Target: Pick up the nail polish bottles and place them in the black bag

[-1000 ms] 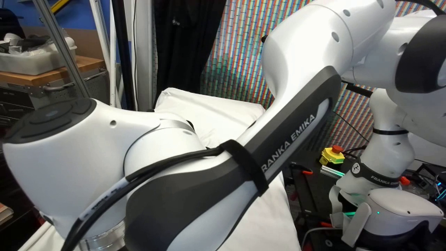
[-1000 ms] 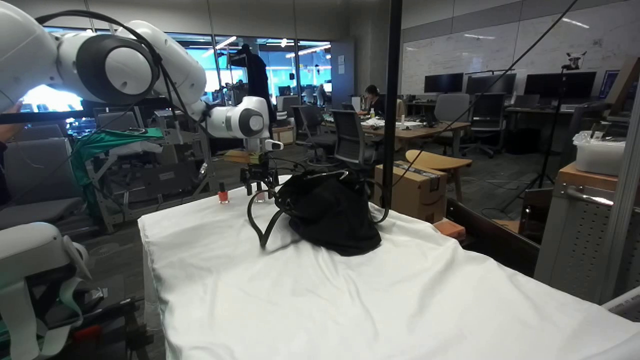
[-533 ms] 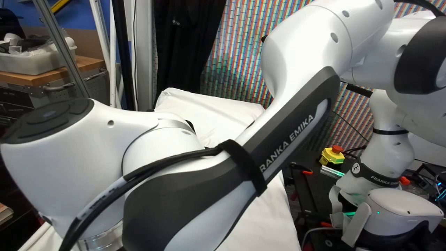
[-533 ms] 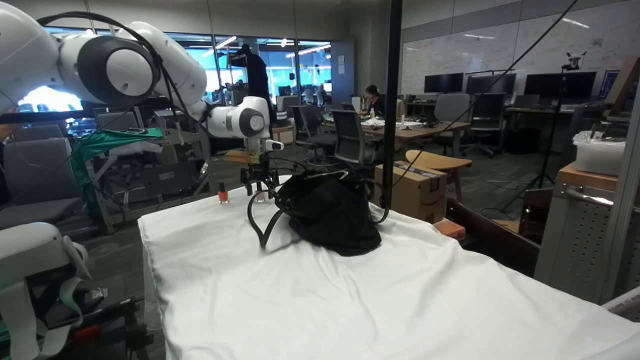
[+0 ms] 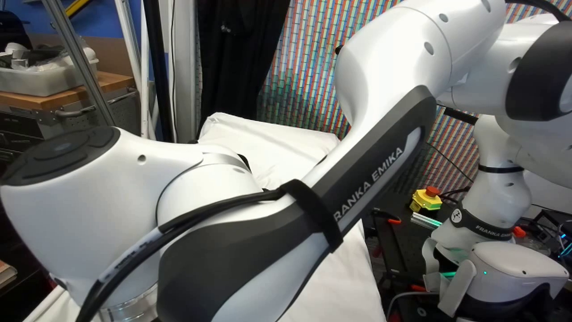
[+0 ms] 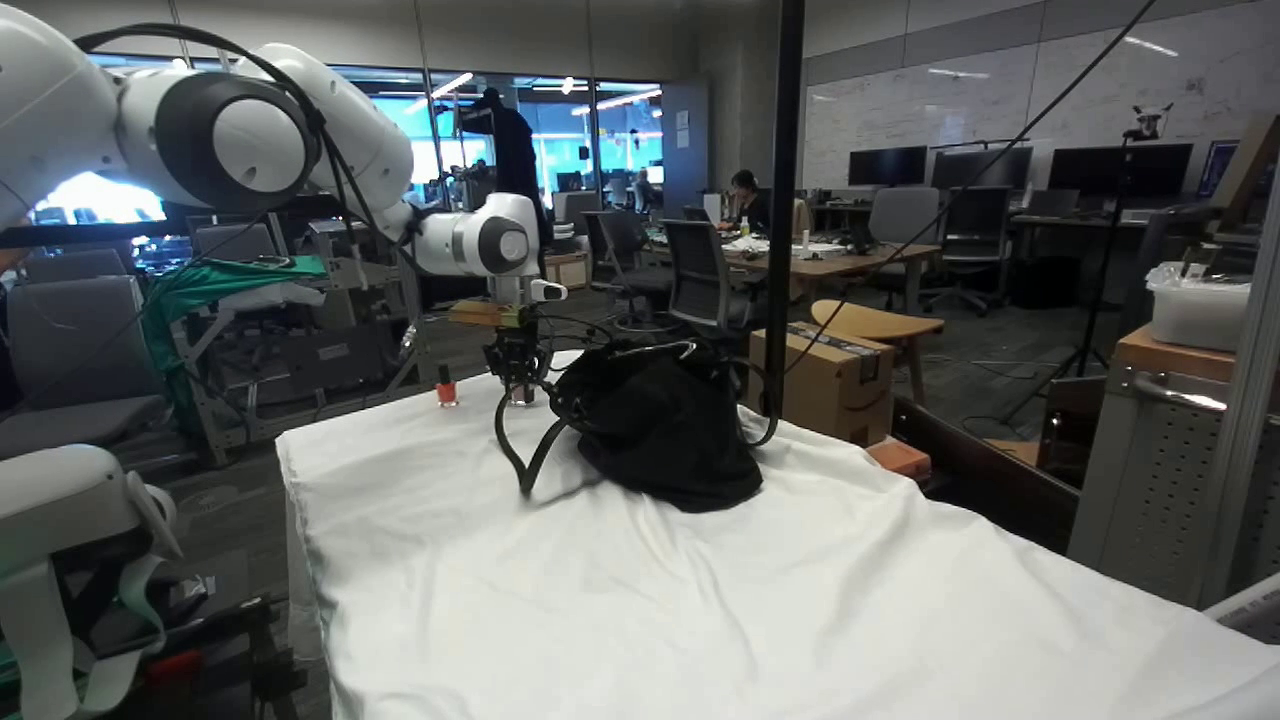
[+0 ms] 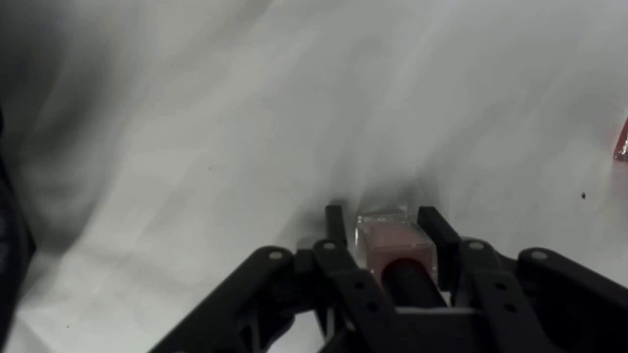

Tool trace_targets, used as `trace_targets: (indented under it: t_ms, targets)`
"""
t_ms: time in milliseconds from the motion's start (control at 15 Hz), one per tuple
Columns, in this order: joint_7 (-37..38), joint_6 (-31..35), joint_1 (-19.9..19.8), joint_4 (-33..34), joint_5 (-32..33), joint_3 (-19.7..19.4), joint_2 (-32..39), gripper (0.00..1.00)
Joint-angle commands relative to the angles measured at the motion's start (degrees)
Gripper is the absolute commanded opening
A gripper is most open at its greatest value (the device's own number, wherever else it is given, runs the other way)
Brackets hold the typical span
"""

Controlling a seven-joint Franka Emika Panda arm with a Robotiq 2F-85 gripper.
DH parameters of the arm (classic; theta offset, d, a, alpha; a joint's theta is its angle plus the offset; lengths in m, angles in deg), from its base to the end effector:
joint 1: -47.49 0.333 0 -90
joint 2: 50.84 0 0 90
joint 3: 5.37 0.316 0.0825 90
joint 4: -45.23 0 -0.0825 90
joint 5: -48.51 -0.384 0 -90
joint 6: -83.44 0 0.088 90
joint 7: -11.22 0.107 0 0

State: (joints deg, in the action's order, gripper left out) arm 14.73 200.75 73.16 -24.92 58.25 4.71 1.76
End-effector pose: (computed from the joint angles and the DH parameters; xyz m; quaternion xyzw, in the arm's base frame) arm 0.6311 0.4007 0.2123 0.9568 0.2880 -0.0373 0.0162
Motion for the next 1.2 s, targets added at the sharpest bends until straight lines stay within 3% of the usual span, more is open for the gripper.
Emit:
trace_targets:
  t_ms: [0,67,1133]
  targets:
    - [-1.3,-0.8,-0.3,1.5,-0.5,0.6,0.8,0.21]
    - [-1.2,-0.8,-0.3,1.5,-0.5,0.5,0.8,0.15]
    - [4.3,0.5,-1.9,-3.2,-0.1,-2.1,-7.0,0.15]
